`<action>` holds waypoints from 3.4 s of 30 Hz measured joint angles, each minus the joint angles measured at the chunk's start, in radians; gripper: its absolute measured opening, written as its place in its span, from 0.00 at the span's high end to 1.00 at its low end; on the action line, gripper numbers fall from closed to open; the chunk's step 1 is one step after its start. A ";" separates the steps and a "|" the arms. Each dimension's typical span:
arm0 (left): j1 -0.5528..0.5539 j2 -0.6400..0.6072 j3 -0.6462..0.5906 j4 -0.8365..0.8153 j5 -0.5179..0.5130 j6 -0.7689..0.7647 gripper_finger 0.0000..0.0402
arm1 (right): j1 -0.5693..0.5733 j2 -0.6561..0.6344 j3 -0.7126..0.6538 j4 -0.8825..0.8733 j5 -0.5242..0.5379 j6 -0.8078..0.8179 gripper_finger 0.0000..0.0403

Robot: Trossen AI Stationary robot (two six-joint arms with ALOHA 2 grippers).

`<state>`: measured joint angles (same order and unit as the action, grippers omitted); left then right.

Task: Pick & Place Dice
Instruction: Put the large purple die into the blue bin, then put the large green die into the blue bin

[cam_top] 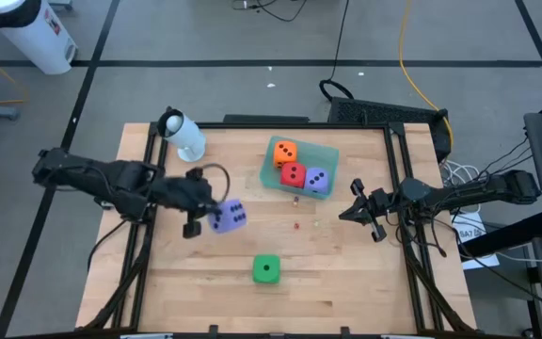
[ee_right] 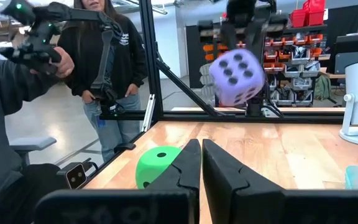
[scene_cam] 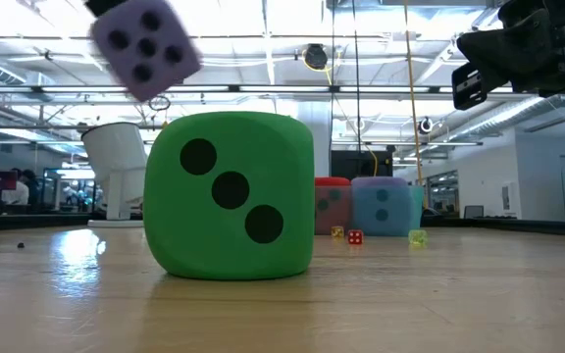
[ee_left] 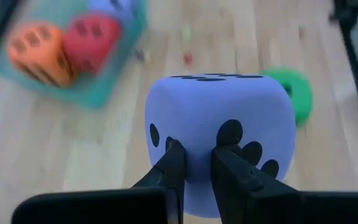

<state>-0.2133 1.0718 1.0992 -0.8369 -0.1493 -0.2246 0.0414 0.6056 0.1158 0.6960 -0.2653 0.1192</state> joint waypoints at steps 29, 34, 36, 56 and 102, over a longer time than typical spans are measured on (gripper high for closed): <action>0.682 0.316 0.002 0.578 0.472 0.296 1.00 | 0.000 0.000 0.000 -0.005 0.001 -0.002 0.98; 0.689 0.310 0.002 0.497 0.515 0.294 1.00 | 0.000 0.001 0.000 -0.033 0.002 -0.010 0.98; 0.682 0.273 0.002 0.429 0.510 0.292 0.99 | 0.000 0.001 0.000 -0.036 0.003 -0.020 0.98; 0.702 -0.401 -0.572 0.885 0.542 0.120 1.00 | 0.000 0.001 0.000 -0.020 0.139 -0.072 0.99; 0.753 -0.745 -1.058 0.987 0.567 0.115 0.99 | -0.002 0.140 0.000 0.093 0.268 -0.174 1.00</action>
<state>0.5392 0.3264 0.0413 0.1504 0.4175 -0.1097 0.0399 0.7458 0.1162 0.7894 0.0029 -0.0552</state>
